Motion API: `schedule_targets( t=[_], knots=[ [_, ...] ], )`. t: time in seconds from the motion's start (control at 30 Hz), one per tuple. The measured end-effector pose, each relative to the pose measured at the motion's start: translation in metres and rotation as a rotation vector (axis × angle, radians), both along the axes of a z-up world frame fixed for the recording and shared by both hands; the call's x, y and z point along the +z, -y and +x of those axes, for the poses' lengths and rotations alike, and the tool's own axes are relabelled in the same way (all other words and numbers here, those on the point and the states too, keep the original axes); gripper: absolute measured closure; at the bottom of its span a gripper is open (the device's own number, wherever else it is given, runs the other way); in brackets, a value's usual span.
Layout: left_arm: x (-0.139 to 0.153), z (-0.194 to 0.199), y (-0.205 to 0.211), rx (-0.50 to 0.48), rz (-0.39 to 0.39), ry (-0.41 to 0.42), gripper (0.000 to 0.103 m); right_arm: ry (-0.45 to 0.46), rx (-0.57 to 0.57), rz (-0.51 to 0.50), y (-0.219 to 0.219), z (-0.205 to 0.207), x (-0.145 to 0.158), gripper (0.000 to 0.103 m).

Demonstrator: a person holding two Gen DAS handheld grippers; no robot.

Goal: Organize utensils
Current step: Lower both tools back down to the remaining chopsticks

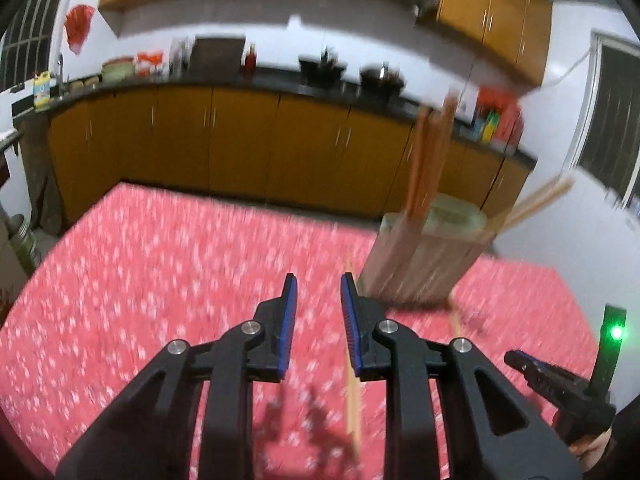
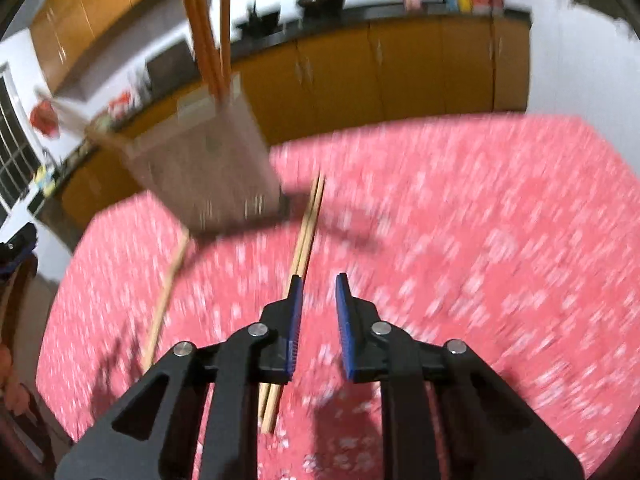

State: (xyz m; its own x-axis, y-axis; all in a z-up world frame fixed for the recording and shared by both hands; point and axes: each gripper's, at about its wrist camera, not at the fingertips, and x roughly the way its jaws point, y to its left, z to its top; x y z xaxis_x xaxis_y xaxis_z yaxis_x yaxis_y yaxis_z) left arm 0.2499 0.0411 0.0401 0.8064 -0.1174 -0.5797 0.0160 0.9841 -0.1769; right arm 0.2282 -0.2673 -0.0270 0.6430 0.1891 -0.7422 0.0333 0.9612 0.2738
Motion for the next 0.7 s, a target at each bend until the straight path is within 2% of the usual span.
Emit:
schedule_targets(
  t=[0.13, 0.27, 0.4, 0.57, 0.7],
  knots=[
    [-0.033, 0.005, 0.003, -0.024, 0.028, -0.088, 0.079, -0.046, 0.030, -0.006, -0.014, 0.003, -0.024, 0.086],
    [-0.053, 0.006, 0.005, -0.036, 0.035, -0.126, 0.080, -0.058, 0.049, -0.013, -0.024, 0.006, -0.031, 0.086],
    [-0.063, 0.007, 0.007, -0.046, 0.036, -0.155, 0.079, -0.059, 0.062, -0.039, -0.032, 0.009, -0.032, 0.086],
    [-0.069, 0.013, 0.014, -0.070, 0.033, -0.182, 0.079, -0.045, 0.060, -0.120, -0.039, 0.009, -0.032, 0.094],
    [-0.077, 0.014, 0.019, -0.109, 0.016, -0.210, 0.080, -0.047, -0.027, -0.151, -0.021, 0.008, -0.032, 0.095]
  ],
)
